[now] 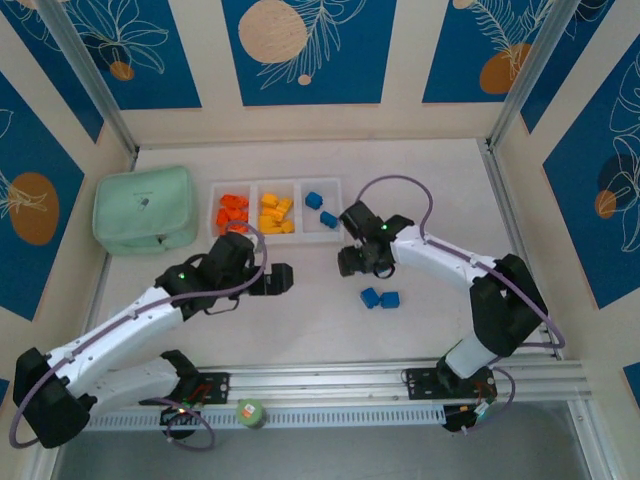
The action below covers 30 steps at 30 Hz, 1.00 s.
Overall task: Sort the legos into containers by color
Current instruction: Pick up the lego from the bottom-center of the table.
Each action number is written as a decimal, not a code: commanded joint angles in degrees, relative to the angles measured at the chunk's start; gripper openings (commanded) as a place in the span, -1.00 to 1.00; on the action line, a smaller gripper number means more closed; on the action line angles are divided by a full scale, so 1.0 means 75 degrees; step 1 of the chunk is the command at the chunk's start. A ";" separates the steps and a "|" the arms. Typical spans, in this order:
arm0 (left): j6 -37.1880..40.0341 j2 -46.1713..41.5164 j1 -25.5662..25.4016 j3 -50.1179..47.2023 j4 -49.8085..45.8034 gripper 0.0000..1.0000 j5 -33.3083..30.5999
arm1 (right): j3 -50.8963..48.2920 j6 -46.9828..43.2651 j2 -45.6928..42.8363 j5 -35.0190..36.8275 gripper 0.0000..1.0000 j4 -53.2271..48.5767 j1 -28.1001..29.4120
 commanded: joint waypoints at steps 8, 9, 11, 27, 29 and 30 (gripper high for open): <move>-0.0768 0.0473 -0.0654 -0.0261 0.0843 0.99 -0.0382 | -0.1082 0.0715 -0.0196 0.0058 0.37 -0.0020 0.0561; -0.0782 0.0479 -0.0655 -0.0274 0.0838 0.99 -0.0388 | -0.1086 0.0701 -0.0119 0.0088 0.35 -0.0013 0.0615; -0.0794 0.0447 -0.0667 -0.0262 0.0772 0.99 -0.0423 | -0.1046 0.0708 0.0047 0.0260 0.29 -0.0133 0.0804; -0.0748 0.0117 -0.0666 -0.0286 0.0518 0.99 -0.0645 | -0.0897 0.0792 0.0426 0.0655 -0.30 -0.0153 0.1188; -0.0714 0.0082 -0.0654 -0.0254 0.0496 0.99 -0.0652 | -0.0765 0.0760 0.0327 0.0616 -0.34 -0.0201 0.1204; -0.0703 0.0060 -0.0664 -0.0240 0.0484 0.99 -0.0672 | -0.0682 0.0745 0.0252 0.0586 -0.35 -0.0257 0.1212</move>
